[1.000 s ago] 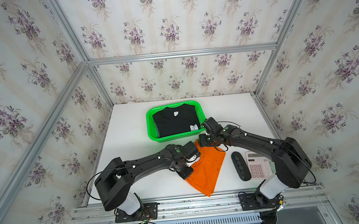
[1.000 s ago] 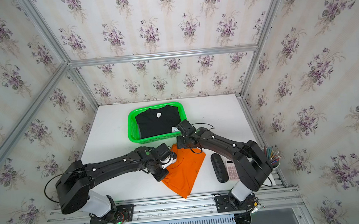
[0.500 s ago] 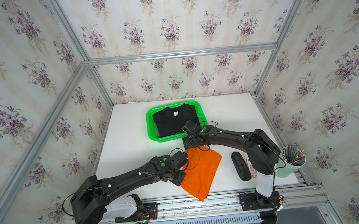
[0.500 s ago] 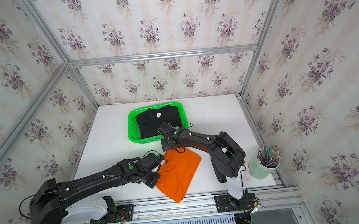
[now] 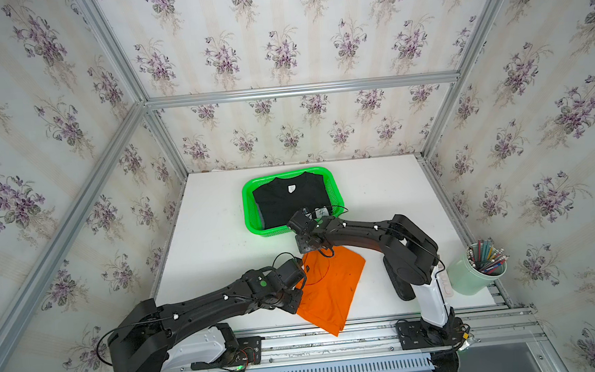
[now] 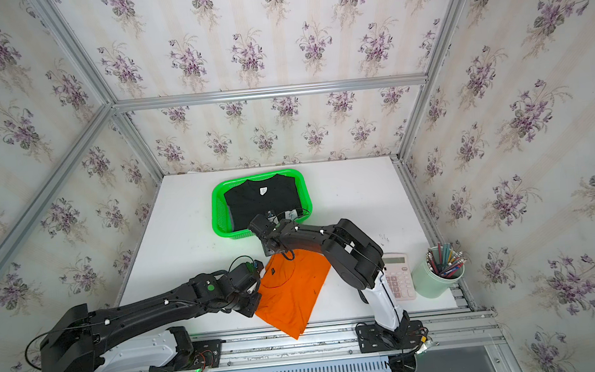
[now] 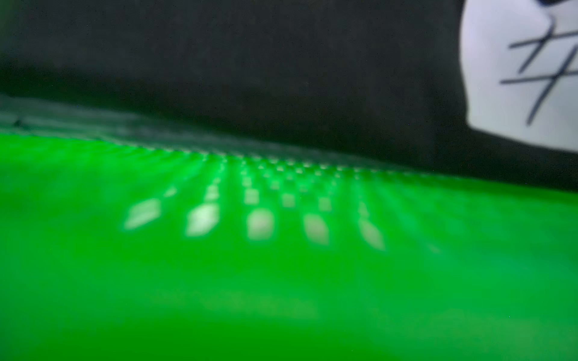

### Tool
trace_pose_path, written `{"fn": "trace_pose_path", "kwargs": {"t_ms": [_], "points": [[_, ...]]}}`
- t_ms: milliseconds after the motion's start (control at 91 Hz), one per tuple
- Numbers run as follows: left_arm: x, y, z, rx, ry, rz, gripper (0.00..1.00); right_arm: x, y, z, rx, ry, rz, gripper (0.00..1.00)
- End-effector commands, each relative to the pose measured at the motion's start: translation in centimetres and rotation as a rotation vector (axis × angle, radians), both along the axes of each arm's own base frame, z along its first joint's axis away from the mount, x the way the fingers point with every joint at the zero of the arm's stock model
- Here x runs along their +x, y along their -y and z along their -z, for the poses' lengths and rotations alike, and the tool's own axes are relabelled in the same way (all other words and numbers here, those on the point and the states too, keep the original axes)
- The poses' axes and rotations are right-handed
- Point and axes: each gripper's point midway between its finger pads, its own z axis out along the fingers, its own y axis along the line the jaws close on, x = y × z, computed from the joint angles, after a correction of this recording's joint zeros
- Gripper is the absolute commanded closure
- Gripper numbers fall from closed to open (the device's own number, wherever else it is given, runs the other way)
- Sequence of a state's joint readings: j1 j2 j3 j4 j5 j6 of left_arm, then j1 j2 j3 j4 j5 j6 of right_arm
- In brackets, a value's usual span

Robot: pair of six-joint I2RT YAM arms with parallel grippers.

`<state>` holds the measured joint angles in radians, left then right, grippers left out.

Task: Put the folded t-shirts into the basket
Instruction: Pick up the T-shirt from the center of the board.

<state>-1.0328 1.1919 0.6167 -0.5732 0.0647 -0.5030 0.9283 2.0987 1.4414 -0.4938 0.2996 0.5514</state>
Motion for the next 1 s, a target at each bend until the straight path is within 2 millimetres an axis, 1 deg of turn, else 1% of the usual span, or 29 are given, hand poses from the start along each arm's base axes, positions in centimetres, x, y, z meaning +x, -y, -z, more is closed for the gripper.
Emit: {"fn": "trace_pose_path", "kwargs": {"t_ms": [0,154,319,473,593,703,802,934,989], "points": [[0.1,0.3,0.0,-0.021,-0.001,-0.020,1.00,-2.1,2.3,1.8,-0.133,-0.072,-0.005,0.31],[0.2,0.0,0.0,-0.013,0.005,-0.027,1.00,-2.5,2.4,1.5,-0.156,-0.055,-0.014,0.39],[0.2,-0.2,0.0,0.007,0.002,-0.031,1.00,-3.1,2.8,1.1,-0.151,-0.051,-0.011,0.45],[0.3,-0.2,-0.1,0.004,0.006,-0.028,1.00,-3.2,3.0,0.7,-0.133,-0.038,-0.010,0.65],[0.3,0.0,-0.4,-0.004,0.015,-0.010,1.00,-3.1,2.7,0.2,-0.112,-0.018,-0.018,0.73],[0.3,0.4,-1.1,-0.021,0.034,0.027,1.00,-2.5,2.0,-1.2,-0.065,0.026,-0.024,0.77],[0.5,0.8,-2.3,-0.047,0.075,0.060,1.00,-2.2,1.8,-3.2,-0.002,0.070,-0.004,0.82],[0.6,1.3,-3.5,-0.064,0.135,0.130,1.00,-2.6,2.0,-6.0,0.126,0.124,0.024,0.90],[0.6,1.4,-3.9,-0.053,0.146,0.162,1.00,-2.9,2.2,-7.2,0.177,0.144,0.033,0.92]]}}
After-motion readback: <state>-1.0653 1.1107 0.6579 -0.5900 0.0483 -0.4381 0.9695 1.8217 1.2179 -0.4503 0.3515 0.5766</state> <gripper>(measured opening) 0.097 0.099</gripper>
